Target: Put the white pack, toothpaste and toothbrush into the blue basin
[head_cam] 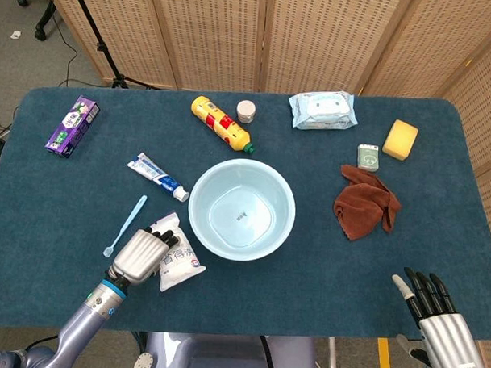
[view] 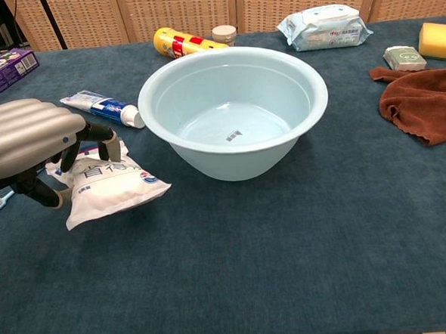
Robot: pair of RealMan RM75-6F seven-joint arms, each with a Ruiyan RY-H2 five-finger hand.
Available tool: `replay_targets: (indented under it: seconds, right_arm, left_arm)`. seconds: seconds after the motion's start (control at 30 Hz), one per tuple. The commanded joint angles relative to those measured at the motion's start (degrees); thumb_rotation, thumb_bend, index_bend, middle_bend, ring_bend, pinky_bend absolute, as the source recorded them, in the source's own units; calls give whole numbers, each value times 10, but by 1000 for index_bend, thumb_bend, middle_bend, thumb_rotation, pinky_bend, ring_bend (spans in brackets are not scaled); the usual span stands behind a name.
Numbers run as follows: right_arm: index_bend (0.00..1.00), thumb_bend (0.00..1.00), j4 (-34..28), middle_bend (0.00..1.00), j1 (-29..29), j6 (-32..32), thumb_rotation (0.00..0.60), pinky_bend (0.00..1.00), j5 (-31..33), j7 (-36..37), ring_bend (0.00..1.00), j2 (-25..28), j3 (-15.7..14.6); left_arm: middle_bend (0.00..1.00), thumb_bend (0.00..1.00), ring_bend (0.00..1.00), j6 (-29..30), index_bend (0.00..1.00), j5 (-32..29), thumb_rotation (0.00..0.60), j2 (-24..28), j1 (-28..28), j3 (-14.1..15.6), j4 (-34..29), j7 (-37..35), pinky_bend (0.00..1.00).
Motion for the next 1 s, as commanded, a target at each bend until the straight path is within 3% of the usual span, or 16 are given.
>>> replay_targets:
  seconds: [0.03, 0.57, 1.0]
  right_arm:
    - [59, 106, 0, 0, 0, 0, 600, 0, 0, 0, 0, 0, 0]
    - [60, 106, -1, 0, -1, 2, 600, 0, -1, -1, 0, 1, 0]
    - [60, 108, -1, 0, -2, 4, 600, 0, -4, -1, 0, 0, 0]
  left_arm:
    - [537, 556, 583, 8, 779, 10, 600, 5, 3, -2, -6, -1, 532]
    - [546, 567, 590, 32, 796, 41, 600, 56, 14, -9, -63, -1, 540]
    - [546, 581, 590, 53, 797, 81, 600, 133, 22, -19, -159, -1, 540]
